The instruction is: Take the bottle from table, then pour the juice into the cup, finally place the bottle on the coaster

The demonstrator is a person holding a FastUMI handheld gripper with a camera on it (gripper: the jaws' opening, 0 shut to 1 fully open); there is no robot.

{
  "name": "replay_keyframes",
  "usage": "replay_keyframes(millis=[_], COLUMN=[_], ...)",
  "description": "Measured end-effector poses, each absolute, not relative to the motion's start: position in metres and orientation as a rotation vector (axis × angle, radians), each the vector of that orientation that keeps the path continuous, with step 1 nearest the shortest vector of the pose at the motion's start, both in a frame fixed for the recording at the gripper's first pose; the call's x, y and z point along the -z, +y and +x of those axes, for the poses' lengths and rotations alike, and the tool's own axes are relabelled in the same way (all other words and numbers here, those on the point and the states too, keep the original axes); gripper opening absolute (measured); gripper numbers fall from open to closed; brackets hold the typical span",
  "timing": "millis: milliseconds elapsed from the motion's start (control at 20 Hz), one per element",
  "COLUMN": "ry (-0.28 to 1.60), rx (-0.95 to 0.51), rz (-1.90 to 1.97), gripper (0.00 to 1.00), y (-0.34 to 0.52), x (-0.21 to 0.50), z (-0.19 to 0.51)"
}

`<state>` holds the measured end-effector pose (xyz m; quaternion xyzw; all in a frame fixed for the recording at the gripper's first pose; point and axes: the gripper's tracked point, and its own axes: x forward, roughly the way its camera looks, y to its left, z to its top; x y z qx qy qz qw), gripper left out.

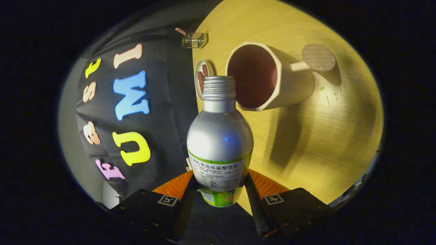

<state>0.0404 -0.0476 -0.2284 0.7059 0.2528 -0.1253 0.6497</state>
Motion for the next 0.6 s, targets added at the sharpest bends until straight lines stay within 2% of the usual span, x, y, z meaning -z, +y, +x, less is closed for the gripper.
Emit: replay_keyframes(millis=[600], ry=[0.631], rx=[0.305], rz=[0.922], gripper=[0.77], y=[-0.053], x=[0.264], z=[0.036])
